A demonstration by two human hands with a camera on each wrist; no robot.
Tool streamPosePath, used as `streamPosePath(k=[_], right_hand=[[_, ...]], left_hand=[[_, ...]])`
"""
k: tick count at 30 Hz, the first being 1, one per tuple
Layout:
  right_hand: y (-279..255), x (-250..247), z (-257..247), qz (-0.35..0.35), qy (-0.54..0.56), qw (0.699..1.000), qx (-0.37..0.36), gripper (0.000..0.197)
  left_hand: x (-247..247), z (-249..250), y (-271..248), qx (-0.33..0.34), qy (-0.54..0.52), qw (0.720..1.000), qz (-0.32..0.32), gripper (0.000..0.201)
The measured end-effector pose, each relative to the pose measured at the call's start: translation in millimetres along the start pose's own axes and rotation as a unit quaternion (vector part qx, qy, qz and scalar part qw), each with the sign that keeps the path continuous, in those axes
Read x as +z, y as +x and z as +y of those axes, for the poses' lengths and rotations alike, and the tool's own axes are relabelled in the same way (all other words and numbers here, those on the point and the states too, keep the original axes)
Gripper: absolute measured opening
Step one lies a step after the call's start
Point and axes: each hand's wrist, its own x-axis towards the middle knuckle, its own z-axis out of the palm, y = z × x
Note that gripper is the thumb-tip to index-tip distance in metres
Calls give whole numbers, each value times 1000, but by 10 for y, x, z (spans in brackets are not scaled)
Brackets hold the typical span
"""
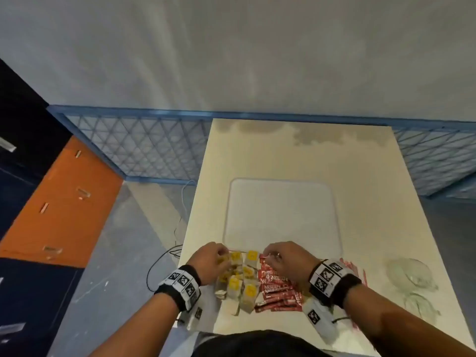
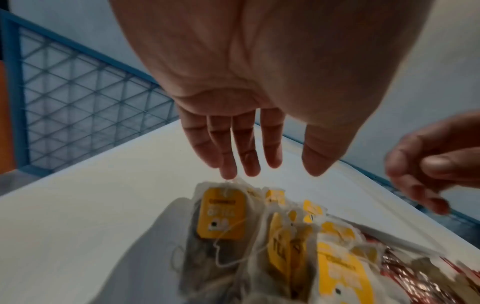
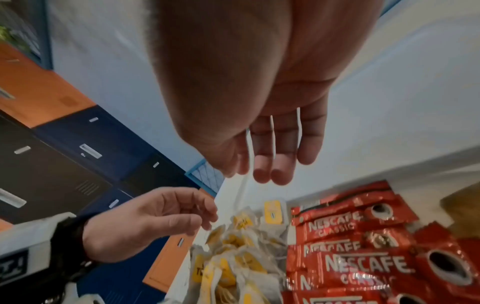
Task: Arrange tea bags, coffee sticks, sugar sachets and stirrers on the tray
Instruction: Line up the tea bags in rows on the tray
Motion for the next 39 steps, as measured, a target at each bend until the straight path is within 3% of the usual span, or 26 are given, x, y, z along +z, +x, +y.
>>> streamPosePath(k=[9,17,20,23,25,28,30,35,39], right_hand=[[267,428,-85,-63,-53,996,30,40],[347,646,-142,-58,-43,996,50,32],[368,724,-142,-62,-55,995,47,52],[337,745,-158,-46,-73,995,44,59],[327,755,-149,-48,-85,995,38,62],[315,762,-146,-69,-112,991,18,70],[325,764,-148,-70,-127,989,11,66],[349,766,-156,-50,-130,990,7,39],[335,764,-119,-23,-101,995,11,28]], left_hand=[[115,58,205,73,126,986,-82,42],[126,142,293,64,166,977,-116,22],[137,135,291,48,140,982,-116,24],[132,107,247,63,118,988,-83,20],[134,37,210,88,102,990,-53,35],[175,-20,131,108,117,984,-81,83],[243,1,89,106,161,975,-109,96],[349,75,77,94,166,978,-81,65],[351,111,91,82,122,986,-78,59]])
